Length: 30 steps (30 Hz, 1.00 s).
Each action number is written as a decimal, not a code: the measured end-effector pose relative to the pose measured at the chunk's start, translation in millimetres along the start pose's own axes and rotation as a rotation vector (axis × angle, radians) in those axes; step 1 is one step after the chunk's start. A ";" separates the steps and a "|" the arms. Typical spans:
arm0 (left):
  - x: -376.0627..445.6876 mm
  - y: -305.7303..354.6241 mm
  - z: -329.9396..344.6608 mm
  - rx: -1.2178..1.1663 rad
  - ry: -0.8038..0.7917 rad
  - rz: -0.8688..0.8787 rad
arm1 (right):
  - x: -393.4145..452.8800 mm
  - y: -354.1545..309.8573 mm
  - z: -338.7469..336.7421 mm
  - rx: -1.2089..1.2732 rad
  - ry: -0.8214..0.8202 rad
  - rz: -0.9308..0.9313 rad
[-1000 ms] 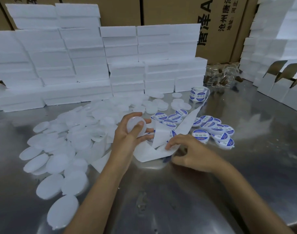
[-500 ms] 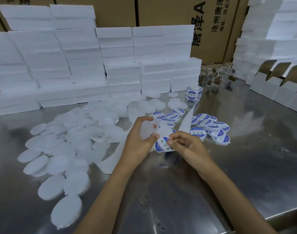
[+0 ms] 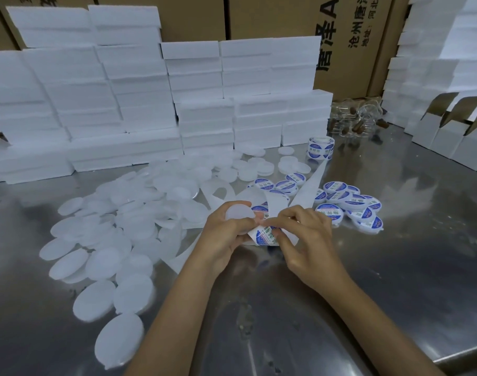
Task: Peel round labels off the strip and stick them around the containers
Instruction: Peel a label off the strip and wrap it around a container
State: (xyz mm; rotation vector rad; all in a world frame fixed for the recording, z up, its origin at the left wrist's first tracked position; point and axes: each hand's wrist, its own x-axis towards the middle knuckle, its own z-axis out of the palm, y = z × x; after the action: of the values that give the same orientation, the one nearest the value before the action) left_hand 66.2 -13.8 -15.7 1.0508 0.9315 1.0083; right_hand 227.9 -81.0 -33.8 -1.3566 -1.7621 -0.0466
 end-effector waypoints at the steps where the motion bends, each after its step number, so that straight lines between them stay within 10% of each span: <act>1: 0.9 -0.6 -0.1 0.010 0.008 -0.008 | -0.4 1.2 0.3 -0.035 0.012 -0.026; 14: 0.4 -2.5 1.9 0.153 0.115 0.053 | -3.7 -2.0 1.0 -0.036 0.045 -0.103; 26: -2.3 -0.1 -7.0 0.640 0.276 0.294 | -3.6 -7.8 -11.2 0.506 0.238 0.281; 30: -11.3 15.4 4.1 0.272 0.280 0.387 | 1.9 -9.3 -14.3 0.692 0.273 0.377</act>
State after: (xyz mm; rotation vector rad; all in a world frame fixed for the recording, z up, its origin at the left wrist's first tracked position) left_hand 64.0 -22.8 1.5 1.3751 1.1411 1.4027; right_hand 229.2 -90.6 -19.6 -1.0723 -1.1134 0.5155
